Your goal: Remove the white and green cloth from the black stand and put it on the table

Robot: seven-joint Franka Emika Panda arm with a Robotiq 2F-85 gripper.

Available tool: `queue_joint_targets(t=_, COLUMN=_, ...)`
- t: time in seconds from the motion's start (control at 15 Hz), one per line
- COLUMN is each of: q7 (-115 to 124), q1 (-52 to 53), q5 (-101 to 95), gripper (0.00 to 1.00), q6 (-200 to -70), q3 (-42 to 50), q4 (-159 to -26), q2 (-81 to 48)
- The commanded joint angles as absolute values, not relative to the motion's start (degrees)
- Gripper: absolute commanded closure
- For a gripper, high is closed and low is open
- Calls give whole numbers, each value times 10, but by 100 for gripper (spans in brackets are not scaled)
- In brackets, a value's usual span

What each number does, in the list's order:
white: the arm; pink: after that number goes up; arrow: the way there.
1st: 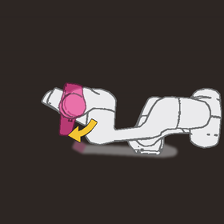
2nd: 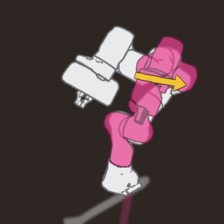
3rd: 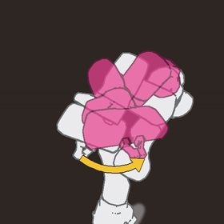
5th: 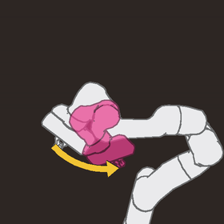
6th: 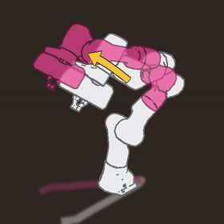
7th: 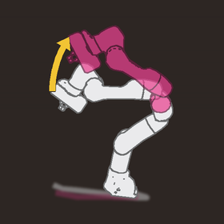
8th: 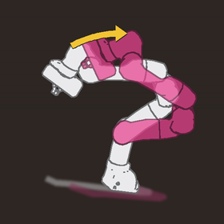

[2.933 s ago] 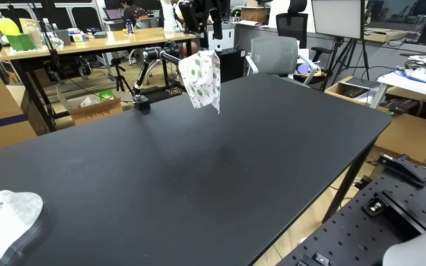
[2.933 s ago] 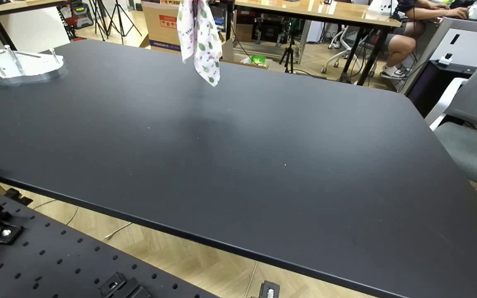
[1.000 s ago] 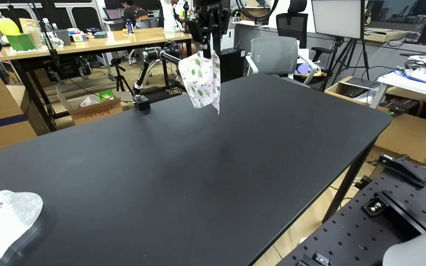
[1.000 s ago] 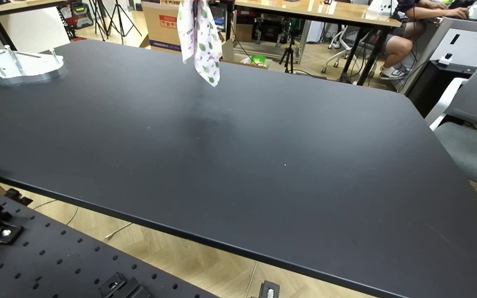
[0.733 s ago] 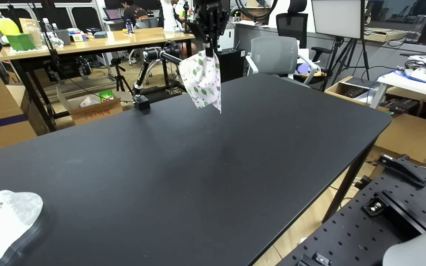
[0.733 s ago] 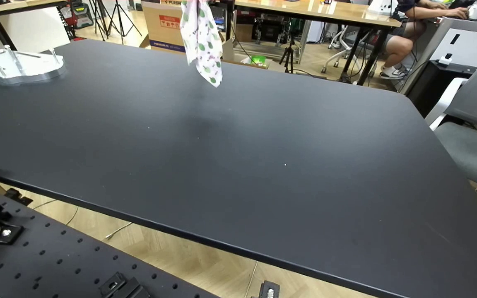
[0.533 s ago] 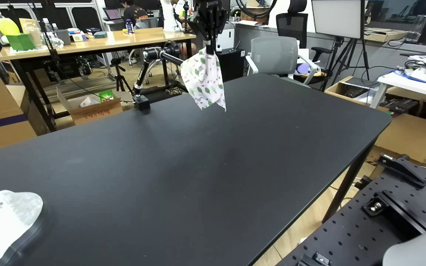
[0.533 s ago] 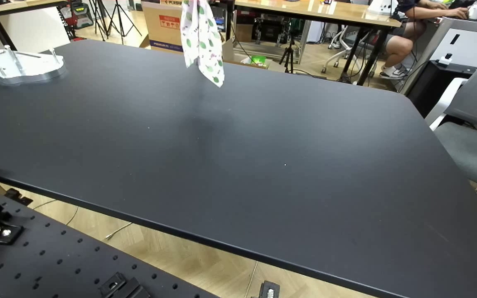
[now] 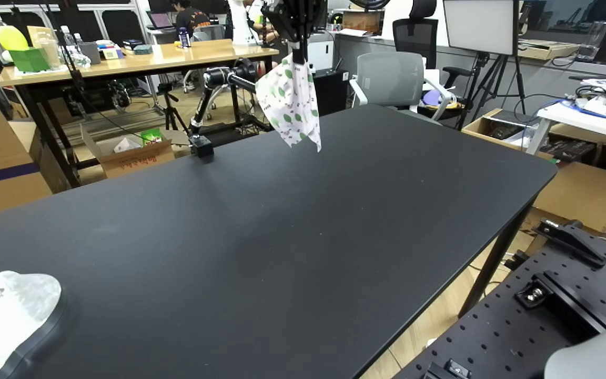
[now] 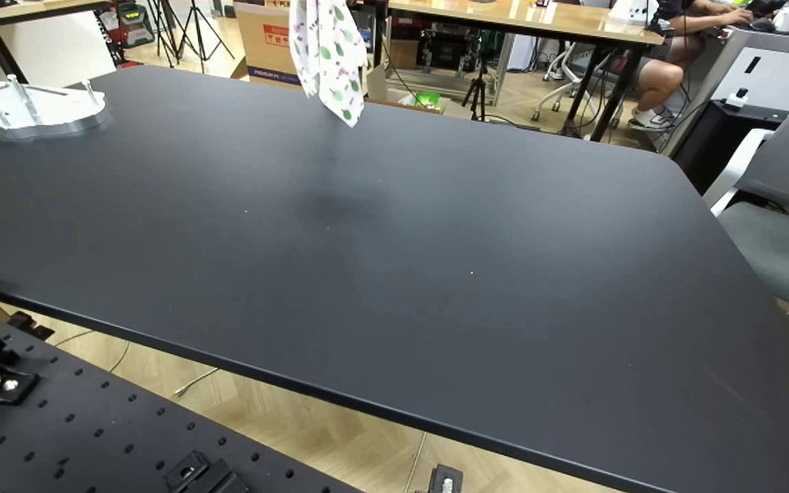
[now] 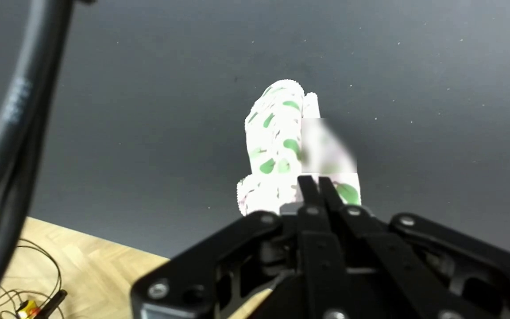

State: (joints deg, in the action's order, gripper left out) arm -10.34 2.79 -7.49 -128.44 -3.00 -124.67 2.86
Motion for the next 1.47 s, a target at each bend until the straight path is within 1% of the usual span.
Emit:
queue_joint_targets(t=0.0, q7=-45, q1=27, q5=-88, gripper=99, q6=-1280, q3=-32, q4=-1315, q2=115)
queue_joint_targets(t=0.27, q7=3, q1=14, q5=-88, gripper=99, q6=-1261, q3=-29, q4=-1371, q2=169)
queue_joint_targets(t=0.53, q7=35, q1=2, q5=-87, gripper=99, q6=-1253, q3=-31, q4=-1414, q2=188)
queue_joint_targets(t=1.0, q7=131, q1=-31, q5=-159, gripper=99, q6=-1335, q3=-42, q4=-1462, q2=160)
queue_joint_targets(t=1.33, q7=138, q1=-34, q5=-197, gripper=99, q6=-1364, q3=-38, q4=-1481, q2=130)
queue_joint_targets(t=1.4, q7=135, q1=-33, q5=-195, gripper=79, q6=-1364, q3=-37, q4=-1482, q2=125)
